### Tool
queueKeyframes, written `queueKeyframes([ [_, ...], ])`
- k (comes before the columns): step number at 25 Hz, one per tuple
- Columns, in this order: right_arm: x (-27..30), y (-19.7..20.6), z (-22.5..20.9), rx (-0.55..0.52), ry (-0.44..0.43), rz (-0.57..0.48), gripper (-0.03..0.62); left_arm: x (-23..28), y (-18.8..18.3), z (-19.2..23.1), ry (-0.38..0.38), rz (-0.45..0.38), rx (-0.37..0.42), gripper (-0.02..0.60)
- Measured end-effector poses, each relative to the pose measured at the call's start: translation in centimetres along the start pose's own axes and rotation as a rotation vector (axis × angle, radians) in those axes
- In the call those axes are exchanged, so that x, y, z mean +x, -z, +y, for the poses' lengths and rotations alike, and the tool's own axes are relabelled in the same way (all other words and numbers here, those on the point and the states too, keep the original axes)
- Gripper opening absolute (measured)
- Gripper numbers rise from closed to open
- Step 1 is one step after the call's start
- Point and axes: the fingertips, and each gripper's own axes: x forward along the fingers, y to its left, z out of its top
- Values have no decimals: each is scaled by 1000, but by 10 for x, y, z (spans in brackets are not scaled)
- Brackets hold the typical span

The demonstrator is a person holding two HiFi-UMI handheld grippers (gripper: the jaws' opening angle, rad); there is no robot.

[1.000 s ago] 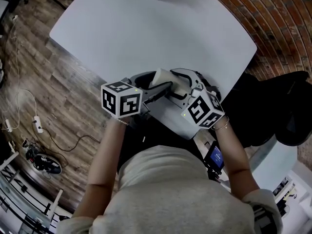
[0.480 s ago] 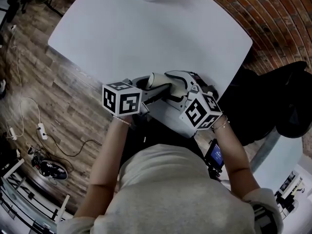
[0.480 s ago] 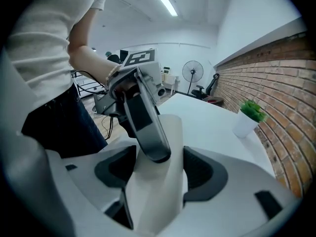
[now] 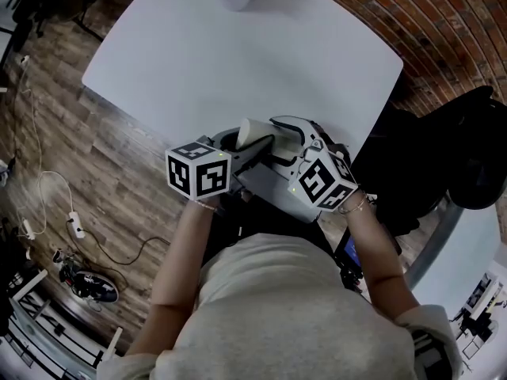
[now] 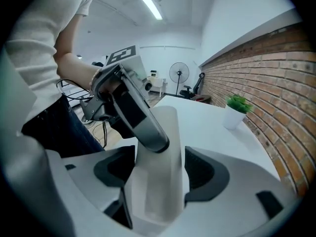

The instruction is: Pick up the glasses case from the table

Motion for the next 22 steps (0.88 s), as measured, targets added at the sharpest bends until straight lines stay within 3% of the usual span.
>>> queueKeyframes([
  [6, -27, -9, -12, 170, 58, -114, 327, -16, -17, -10, -27, -86, 24, 155],
  [11, -56, -21, -26, 288, 140, -225, 292, -36, -31, -20, -52, -158, 50, 155],
  [17, -96, -43, -53, 409, 309, -406, 111, -59, -51, -27, -64, -251, 72, 153],
  [19, -105, -51, -58, 462, 332, -457, 17, -67, -57, -31, -70, -287, 78, 153],
  [22, -119, -65, -62, 504, 351, -499, 0, -81, -69, -39, -80, -341, 106, 153],
])
